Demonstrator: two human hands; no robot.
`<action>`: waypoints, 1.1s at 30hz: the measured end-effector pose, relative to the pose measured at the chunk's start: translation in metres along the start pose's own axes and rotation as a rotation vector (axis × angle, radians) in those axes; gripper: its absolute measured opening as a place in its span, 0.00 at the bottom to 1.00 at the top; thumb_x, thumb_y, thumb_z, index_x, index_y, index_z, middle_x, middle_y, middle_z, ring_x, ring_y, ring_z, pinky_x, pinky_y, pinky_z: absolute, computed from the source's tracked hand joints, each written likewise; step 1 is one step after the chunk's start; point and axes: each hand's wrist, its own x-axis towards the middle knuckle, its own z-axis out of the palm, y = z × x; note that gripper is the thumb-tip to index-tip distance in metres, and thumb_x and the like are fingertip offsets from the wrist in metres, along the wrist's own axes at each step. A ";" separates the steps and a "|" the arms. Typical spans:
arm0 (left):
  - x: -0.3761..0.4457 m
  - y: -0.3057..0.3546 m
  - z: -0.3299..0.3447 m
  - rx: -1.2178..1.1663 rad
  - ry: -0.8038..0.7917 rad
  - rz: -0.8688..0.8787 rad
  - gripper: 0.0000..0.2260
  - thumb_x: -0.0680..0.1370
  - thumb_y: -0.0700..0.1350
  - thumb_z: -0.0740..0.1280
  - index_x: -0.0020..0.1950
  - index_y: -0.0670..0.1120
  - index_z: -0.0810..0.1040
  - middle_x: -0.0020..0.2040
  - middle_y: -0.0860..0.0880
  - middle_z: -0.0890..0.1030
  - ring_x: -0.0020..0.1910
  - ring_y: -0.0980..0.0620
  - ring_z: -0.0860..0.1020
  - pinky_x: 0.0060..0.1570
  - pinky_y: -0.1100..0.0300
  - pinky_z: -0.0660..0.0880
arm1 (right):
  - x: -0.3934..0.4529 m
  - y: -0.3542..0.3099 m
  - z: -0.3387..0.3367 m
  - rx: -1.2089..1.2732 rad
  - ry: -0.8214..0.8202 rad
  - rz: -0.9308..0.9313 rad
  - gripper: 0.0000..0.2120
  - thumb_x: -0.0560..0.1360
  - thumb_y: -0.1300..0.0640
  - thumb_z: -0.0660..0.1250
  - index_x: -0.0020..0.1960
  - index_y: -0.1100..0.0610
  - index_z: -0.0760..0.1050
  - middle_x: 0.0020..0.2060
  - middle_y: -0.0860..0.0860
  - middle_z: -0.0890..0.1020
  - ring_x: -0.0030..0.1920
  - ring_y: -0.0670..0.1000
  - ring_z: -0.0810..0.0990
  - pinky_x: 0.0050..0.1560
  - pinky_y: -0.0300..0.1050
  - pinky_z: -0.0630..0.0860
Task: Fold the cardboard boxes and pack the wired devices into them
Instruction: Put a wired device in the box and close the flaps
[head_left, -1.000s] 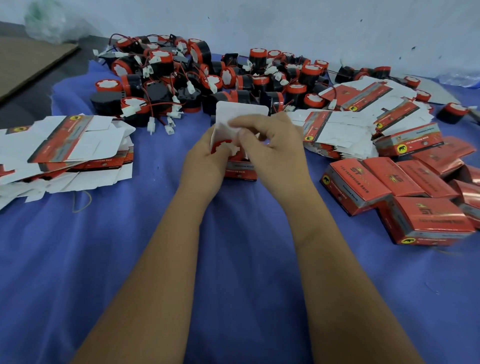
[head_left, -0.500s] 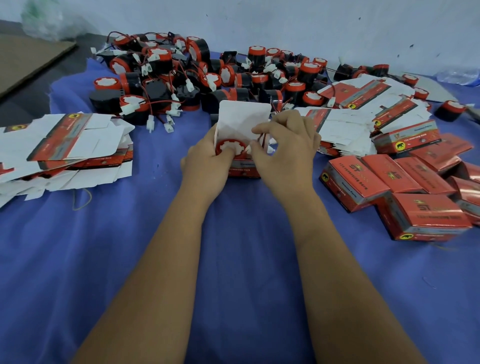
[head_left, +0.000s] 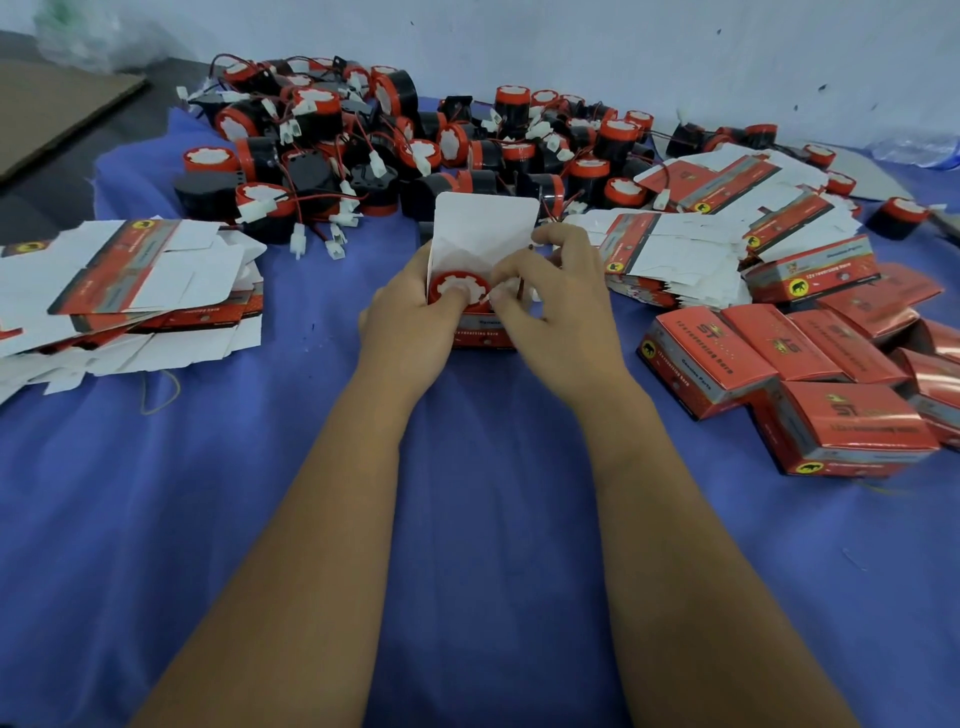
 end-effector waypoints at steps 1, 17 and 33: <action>0.000 0.000 0.000 -0.001 0.000 0.001 0.17 0.76 0.51 0.60 0.65 0.61 0.74 0.56 0.57 0.82 0.59 0.51 0.78 0.64 0.44 0.72 | 0.000 0.001 0.001 0.022 -0.010 0.000 0.06 0.75 0.58 0.67 0.51 0.57 0.80 0.62 0.54 0.70 0.60 0.52 0.67 0.57 0.45 0.67; 0.000 0.001 0.000 0.043 0.033 -0.015 0.16 0.78 0.53 0.63 0.66 0.62 0.72 0.51 0.62 0.79 0.60 0.52 0.77 0.65 0.45 0.71 | 0.000 0.003 -0.002 0.209 0.112 0.041 0.10 0.73 0.66 0.69 0.54 0.63 0.77 0.54 0.52 0.73 0.49 0.46 0.72 0.47 0.28 0.69; -0.002 0.010 -0.001 0.009 0.060 -0.050 0.31 0.74 0.55 0.45 0.66 0.41 0.74 0.60 0.36 0.78 0.61 0.34 0.74 0.65 0.39 0.68 | -0.001 0.000 0.003 0.316 -0.017 0.165 0.15 0.78 0.66 0.61 0.61 0.55 0.80 0.51 0.48 0.83 0.54 0.40 0.75 0.51 0.23 0.68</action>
